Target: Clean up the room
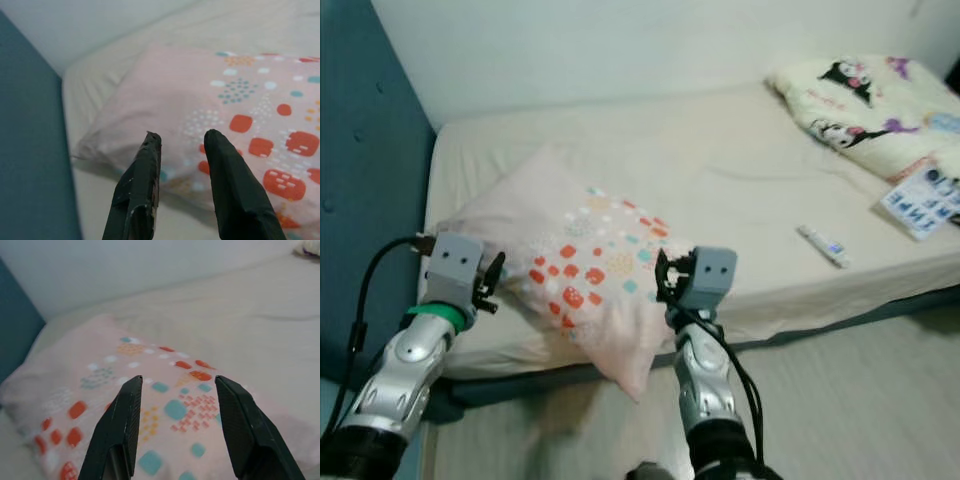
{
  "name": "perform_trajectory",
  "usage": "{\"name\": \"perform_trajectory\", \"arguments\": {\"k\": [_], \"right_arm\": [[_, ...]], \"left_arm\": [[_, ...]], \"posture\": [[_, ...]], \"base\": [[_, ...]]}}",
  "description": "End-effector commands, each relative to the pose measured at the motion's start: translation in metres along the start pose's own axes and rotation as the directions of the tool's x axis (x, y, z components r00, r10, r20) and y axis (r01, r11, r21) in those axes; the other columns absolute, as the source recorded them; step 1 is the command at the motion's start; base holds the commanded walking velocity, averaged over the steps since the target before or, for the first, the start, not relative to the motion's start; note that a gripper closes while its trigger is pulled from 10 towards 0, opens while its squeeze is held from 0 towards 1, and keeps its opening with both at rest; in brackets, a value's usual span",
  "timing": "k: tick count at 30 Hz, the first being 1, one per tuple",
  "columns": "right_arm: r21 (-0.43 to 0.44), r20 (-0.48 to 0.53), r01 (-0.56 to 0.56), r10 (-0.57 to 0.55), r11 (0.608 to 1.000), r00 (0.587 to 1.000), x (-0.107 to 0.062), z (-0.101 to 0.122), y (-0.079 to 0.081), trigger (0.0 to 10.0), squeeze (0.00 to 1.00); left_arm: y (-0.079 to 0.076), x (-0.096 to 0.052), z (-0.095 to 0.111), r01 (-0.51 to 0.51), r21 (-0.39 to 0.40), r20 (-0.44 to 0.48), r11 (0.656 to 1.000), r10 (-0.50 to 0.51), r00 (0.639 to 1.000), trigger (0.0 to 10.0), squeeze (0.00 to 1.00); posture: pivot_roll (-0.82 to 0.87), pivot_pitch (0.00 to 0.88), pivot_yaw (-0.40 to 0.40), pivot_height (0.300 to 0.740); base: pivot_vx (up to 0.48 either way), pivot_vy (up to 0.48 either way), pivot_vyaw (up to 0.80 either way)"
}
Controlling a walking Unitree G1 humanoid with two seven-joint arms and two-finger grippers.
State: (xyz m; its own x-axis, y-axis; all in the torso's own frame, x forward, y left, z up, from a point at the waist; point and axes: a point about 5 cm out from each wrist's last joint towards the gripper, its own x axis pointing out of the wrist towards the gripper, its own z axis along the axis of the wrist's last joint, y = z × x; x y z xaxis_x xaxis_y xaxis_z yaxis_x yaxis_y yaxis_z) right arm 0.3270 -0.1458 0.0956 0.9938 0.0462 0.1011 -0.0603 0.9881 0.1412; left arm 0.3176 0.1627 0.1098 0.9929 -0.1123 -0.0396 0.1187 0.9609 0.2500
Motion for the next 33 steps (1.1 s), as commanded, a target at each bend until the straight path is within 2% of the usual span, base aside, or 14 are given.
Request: {"name": "perform_trajectory", "arguments": {"k": [1,26,30,33], "right_arm": [[0.005,-0.014,0.009,-0.009,1.000,1.000,-0.0017,-0.0029,-0.0018,10.0,0.00],[-0.018,-0.022,-0.018,0.018,1.000,1.000,-0.0011,-0.0042,0.0023,10.0,0.00],[-0.070,-0.015,-0.012,0.011,0.997,1.000,-0.0002,-0.0027,0.0020,10.0,0.00],[-0.065,-0.012,-0.014,0.013,0.998,1.000,0.0000,-0.0024,0.0025,10.0,0.00]], "left_arm": [[0.0004,-0.0021,-0.0060,-0.001,-0.004,-0.026,1.000,0.001,1.000,10.0,0.00],[0.0033,-0.0004,-0.0046,-0.016,0.007,-0.015,1.000,0.016,1.000,10.0,0.00],[0.0044,0.0005,-0.0041,-0.029,0.017,-0.011,0.999,0.029,1.000,10.0,0.00],[0.0044,0.0007,-0.0039,-0.030,0.017,-0.010,0.999,0.030,0.999,10.0,0.00]], "posture": [[0.01,0.041,0.111,0.740],[0.01,0.037,0.114,0.740],[0.01,0.034,0.114,0.740],[0.01,0.034,0.114,0.740]], "base": [[0.000,0.000,0.00],[0.000,0.000,0.00],[0.360,0.000,0.79],[0.480,0.000,0.79]]}}
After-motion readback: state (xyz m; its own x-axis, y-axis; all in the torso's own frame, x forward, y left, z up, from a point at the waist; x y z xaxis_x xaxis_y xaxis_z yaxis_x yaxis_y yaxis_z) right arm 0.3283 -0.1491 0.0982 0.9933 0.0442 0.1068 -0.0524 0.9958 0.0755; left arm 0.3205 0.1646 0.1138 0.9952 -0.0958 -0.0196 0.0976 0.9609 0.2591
